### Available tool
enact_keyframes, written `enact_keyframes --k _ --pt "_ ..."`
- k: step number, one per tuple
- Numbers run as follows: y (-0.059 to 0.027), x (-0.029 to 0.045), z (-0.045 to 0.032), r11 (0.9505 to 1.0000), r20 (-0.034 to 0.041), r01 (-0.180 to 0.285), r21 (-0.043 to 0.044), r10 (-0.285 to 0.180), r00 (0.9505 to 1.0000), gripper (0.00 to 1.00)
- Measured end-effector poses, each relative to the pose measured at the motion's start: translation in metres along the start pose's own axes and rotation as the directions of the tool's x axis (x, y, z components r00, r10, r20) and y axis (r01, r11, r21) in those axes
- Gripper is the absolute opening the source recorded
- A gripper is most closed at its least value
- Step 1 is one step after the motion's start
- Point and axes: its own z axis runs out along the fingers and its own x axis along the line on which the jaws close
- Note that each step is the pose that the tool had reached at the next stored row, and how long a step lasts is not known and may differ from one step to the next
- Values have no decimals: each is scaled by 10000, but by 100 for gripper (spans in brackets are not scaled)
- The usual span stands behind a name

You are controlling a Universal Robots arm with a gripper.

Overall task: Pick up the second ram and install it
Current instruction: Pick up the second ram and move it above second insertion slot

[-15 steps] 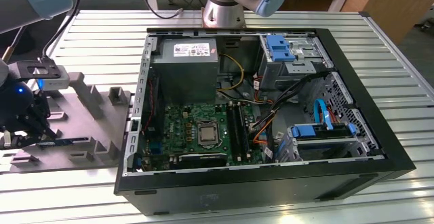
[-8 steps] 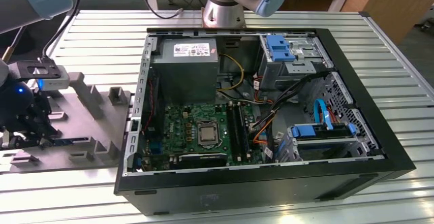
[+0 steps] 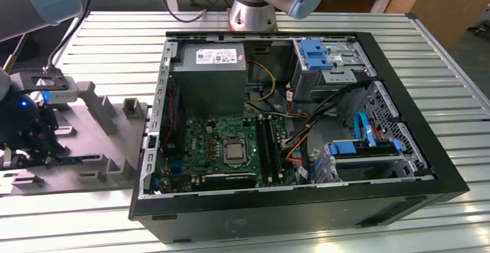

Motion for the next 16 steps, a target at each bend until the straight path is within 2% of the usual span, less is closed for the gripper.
enact_keyframes --k 9,16 --pt "49 -45 111 10000 1 -1 7 1 10000 30" --pt "50 -48 135 10000 -1 -75 5 75 10000 30"
